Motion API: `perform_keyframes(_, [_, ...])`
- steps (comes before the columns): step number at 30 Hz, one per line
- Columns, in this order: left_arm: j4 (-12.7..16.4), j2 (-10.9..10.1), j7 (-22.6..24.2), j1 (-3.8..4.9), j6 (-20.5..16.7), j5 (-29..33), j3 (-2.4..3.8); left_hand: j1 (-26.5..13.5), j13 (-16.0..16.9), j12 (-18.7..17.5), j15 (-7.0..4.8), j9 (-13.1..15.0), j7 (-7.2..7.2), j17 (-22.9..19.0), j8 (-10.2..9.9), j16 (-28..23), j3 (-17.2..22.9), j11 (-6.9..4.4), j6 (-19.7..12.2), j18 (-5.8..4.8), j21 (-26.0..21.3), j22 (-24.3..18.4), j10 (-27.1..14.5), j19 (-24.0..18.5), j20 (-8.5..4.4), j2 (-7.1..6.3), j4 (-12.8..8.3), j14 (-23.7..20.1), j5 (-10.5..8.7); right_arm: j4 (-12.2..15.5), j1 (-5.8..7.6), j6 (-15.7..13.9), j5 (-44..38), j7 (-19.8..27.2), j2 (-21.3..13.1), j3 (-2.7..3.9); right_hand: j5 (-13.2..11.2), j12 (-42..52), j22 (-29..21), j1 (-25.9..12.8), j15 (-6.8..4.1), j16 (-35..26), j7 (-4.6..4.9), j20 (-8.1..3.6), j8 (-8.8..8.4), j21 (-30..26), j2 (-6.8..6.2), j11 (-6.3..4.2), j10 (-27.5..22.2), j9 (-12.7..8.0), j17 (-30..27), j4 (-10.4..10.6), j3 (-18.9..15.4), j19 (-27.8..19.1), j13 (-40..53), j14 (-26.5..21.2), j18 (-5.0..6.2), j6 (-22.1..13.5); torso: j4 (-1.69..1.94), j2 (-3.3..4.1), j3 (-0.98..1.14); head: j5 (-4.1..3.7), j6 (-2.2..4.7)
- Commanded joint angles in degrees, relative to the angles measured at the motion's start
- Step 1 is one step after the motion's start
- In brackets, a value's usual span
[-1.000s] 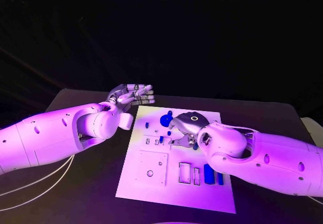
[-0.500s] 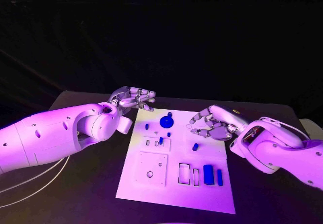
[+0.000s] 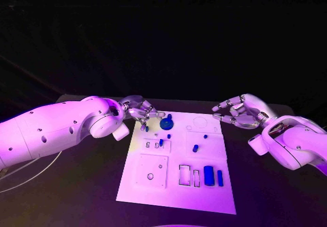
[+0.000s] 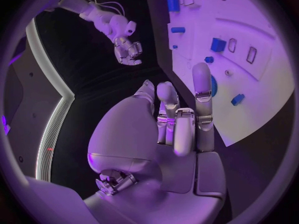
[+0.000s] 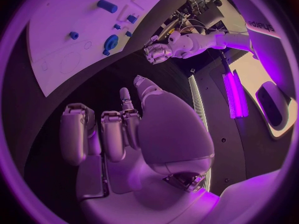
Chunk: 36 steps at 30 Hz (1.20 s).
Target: Assemble the parts on the task board
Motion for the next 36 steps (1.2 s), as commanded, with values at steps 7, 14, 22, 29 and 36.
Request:
perform_keyframes(7, [-1.0,3.2,-16.9,1.51,8.4,-21.3,0.08,-4.8,20.1,18.4,-0.6,8.7,-1.07,11.4,6.7,2.5,-2.9,-1.0,-2.1,-1.62,11.0,12.7,1.4,-0.3,-0.71,0.38,0.1,5.0,0.08,-1.9,0.24,-1.0,7.7,2.5,0.4,0.02,0.5,-1.1,4.6,-0.7,-0.14,-0.9,0.19,0.11,-0.62,-1.7,0.23,0.08,-1.2,-0.1,8.7,-0.7,-0.4,-0.9,6.7,3.8,1.36,-0.8,0.16,0.11,0.0,-0.53,-0.12])
perform_keyframes(14, [-1.6,5.0,-22.1,2.11,10.3,-24.1,0.06,-5.8,20.1,18.2,-0.61,11.8,-1.0,11.1,8.4,2.3,-4.6,-0.87,-3.8,-1.56,11.9,13.3,0.5,-1.5,-0.62,0.44,0.4,4.9,0.04,-2.2,0.27,-0.6,6.7,1.5,0.8,0.02,0.9,-1.5,4.0,-0.8,-0.05,-1.2,0.31,0.18,-0.81,-2.6,0.45,0.19,-1.5,-0.2,8.4,-1.0,-0.5,-1.3,6.3,3.7,1.53,-1.2,0.26,0.01,-0.03,-0.46,-0.61])
perform_keyframes(22, [-2.5,6.9,-24.9,2.22,12.5,-24.0,-0.14,-7.1,20.1,18.1,-0.59,14.0,-1.01,11.1,9.6,2.3,-6.6,-0.86,-4.9,-1.57,12.7,14.1,0.1,-2.1,-0.54,0.71,0.4,4.9,0.04,-2.5,0.27,-0.6,6.2,0.7,1.2,0.01,1.0,-1.7,3.8,-1.0,0.01,-1.4,0.4,0.23,-0.92,-2.8,0.44,0.27,-1.7,-0.2,8.3,-1.1,-0.7,-1.4,6.2,3.6,1.57,-1.4,0.27,-0.02,-0.04,-0.3,-1.09])
perform_keyframes(29, [-2.7,7.7,-26.0,2.23,13.4,-23.5,-0.34,-7.2,18.3,16.2,-0.31,15.1,-0.55,10.6,9.4,2.0,-8.2,-0.49,-6.8,-1.46,12.7,13.7,-1.3,-2.8,-0.38,0.87,0.3,4.8,0.03,-2.8,0.27,-0.5,6.0,0.2,1.5,0.01,1.1,-1.9,3.6,-1.3,0.07,-1.6,0.48,0.28,-1.05,-3.2,0.43,0.35,-1.8,-0.2,8.1,-1.1,-0.9,-1.5,6.0,3.5,1.64,-1.7,0.29,0.0,-0.01,-0.28,-1.25])
perform_keyframes(36, [-2.7,8.2,-26.2,2.23,14.4,-22.5,-0.46,-6.2,7.5,5.3,0.9,14.9,1.18,10.6,6.6,2.0,-10.1,1.07,-10.7,-1.45,12.9,13.7,-8.9,-3.6,0.48,0.95,0.3,4.7,0.06,-3.2,0.25,-0.5,5.8,-0.1,1.8,0.01,1.2,-1.9,3.4,-1.5,0.13,-1.6,0.55,0.32,-1.17,-3.5,0.42,0.41,-1.9,-0.3,8.0,-1.1,-1.1,-1.6,5.9,3.5,1.7,-1.9,0.3,-0.02,-0.01,-0.37,-1.42])
